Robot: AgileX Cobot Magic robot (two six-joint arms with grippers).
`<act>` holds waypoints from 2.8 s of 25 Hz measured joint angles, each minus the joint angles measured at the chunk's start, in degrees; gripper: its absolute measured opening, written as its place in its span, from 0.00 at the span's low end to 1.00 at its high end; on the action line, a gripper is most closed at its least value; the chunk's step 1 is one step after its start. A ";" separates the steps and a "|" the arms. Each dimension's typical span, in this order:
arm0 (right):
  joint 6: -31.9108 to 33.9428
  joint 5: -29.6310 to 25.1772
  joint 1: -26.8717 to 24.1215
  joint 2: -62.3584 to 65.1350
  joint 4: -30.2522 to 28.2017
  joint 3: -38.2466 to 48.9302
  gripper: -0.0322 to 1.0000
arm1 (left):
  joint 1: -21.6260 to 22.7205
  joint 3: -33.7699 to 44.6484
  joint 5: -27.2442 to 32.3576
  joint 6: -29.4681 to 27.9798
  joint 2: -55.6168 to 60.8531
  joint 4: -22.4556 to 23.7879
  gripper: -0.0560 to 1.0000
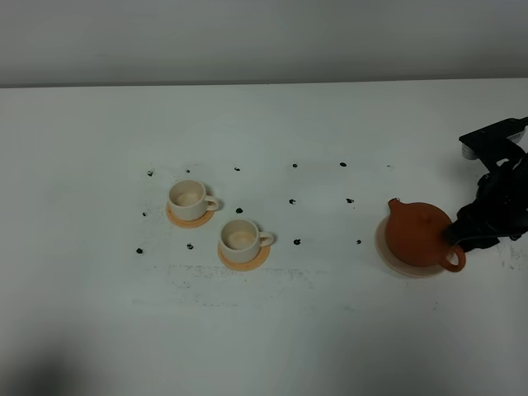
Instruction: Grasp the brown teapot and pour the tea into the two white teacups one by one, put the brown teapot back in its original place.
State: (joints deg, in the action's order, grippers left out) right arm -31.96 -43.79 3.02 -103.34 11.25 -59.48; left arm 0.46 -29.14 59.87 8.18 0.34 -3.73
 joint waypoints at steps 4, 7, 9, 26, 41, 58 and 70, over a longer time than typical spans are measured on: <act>0.84 -3.15 0.00 0.00 0.96 -2.22 0.40 | 0.00 0.00 0.00 0.00 0.00 0.00 0.40; 1.79 -4.33 0.00 0.06 1.22 -3.10 0.40 | 0.00 0.00 0.00 0.05 0.00 0.00 0.40; 2.03 -4.63 0.00 0.11 1.11 -3.10 0.40 | 0.00 0.00 0.00 0.05 0.00 0.00 0.40; 3.45 -0.98 -0.19 11.91 -2.80 3.26 0.40 | 0.00 0.00 0.00 0.05 0.00 0.00 0.40; 3.17 24.91 -0.19 14.96 -2.98 18.75 0.40 | 0.00 0.00 0.00 0.05 0.00 0.00 0.40; 3.17 23.55 1.82 9.85 1.45 18.75 0.40 | 0.00 0.00 0.00 0.03 0.00 -0.05 0.40; 3.01 16.84 2.26 9.80 8.13 15.61 0.40 | 0.00 0.00 0.00 0.03 0.00 -0.05 0.40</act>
State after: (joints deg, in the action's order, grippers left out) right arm -28.95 -26.96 5.28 -93.53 19.39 -43.87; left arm 0.46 -29.14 59.87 8.21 0.34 -3.79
